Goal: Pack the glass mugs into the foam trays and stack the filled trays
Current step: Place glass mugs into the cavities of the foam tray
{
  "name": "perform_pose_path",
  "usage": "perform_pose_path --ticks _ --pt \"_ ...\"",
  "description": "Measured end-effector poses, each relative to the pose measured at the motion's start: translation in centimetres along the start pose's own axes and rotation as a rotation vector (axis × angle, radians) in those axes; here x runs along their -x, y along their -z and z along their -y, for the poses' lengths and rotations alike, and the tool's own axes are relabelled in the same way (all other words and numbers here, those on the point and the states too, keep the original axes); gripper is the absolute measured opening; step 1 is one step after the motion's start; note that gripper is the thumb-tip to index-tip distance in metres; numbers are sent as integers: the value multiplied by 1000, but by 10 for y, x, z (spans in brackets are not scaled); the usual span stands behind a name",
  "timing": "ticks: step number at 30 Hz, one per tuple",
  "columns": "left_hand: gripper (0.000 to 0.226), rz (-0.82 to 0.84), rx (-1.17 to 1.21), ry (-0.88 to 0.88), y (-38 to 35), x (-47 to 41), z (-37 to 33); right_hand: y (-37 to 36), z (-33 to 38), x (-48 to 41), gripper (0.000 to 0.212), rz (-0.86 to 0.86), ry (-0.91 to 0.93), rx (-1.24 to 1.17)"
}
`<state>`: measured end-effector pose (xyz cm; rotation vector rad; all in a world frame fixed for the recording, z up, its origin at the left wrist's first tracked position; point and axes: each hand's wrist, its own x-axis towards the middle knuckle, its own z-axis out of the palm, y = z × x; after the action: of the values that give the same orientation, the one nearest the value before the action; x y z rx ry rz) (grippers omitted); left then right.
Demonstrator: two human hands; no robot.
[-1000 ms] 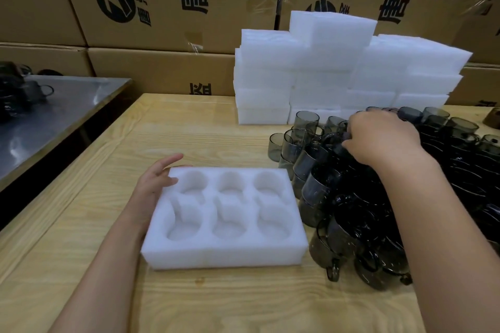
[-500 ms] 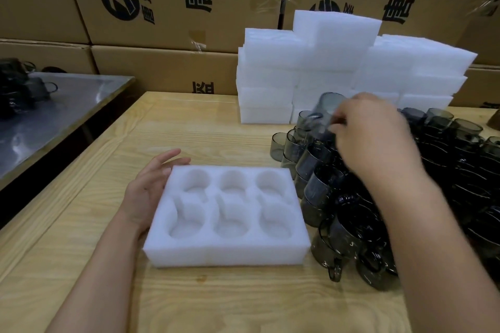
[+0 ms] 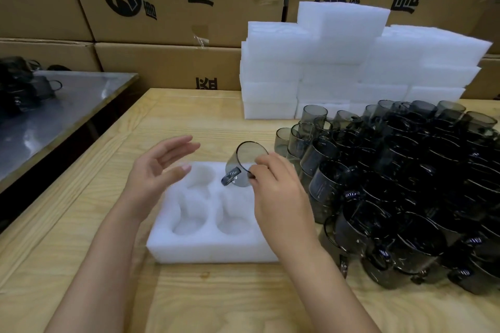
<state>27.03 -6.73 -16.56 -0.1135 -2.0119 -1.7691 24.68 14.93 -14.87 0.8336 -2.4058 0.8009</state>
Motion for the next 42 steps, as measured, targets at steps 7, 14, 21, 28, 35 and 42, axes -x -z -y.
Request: perform_pose_path --ticks 7,14,21,28,35,42 --pt "70 458 -313 28 -39 -16 -38 1 -5 6 23 -74 29 -122" --pt "32 366 -326 24 -63 -26 -39 0 -8 8 30 -196 -138 -311" --pt "22 128 -464 35 -27 -31 -31 -3 -13 12 32 151 -256 -119" --pt "40 61 -308 23 1 -11 -16 -8 -12 14 30 161 -210 -5" --pt "39 13 -392 44 0 0 -6 -7 -12 13 30 193 -213 16" --pt "71 52 -292 43 0 1 0 -8 -12 13 30 201 -188 33"
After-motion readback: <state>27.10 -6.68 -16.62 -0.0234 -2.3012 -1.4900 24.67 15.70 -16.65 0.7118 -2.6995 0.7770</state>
